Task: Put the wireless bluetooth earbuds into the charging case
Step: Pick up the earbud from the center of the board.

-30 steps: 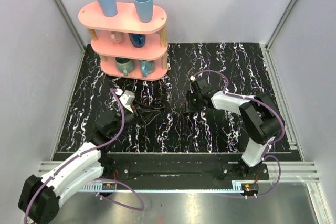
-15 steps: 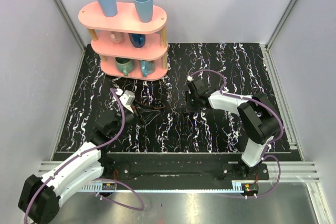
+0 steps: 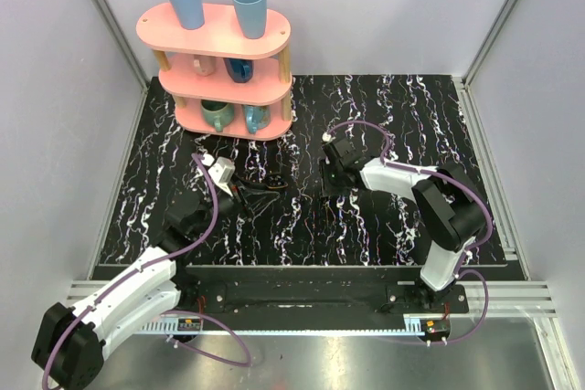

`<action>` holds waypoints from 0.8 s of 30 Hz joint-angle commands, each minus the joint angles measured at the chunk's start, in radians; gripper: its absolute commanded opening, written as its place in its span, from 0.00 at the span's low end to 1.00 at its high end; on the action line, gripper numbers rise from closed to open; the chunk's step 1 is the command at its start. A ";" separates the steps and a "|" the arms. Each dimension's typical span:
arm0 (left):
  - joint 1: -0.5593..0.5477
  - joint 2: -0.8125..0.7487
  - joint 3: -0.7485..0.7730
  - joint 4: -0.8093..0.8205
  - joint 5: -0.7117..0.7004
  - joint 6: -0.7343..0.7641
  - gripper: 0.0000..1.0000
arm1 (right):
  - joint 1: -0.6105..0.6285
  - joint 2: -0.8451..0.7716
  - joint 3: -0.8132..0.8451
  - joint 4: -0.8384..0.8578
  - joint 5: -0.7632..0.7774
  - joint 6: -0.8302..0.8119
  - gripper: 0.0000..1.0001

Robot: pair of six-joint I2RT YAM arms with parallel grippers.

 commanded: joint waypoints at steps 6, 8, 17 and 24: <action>0.005 -0.002 -0.011 0.069 -0.007 -0.004 0.00 | 0.036 0.036 0.013 -0.084 0.105 -0.039 0.36; 0.007 0.000 -0.009 0.070 -0.007 -0.004 0.00 | 0.039 0.040 0.014 -0.087 0.106 -0.044 0.37; 0.007 -0.005 -0.009 0.065 -0.007 -0.004 0.00 | 0.046 0.050 0.020 -0.110 0.140 -0.052 0.29; 0.007 0.009 -0.003 0.063 -0.006 0.001 0.00 | 0.046 0.027 0.029 -0.110 0.141 -0.033 0.19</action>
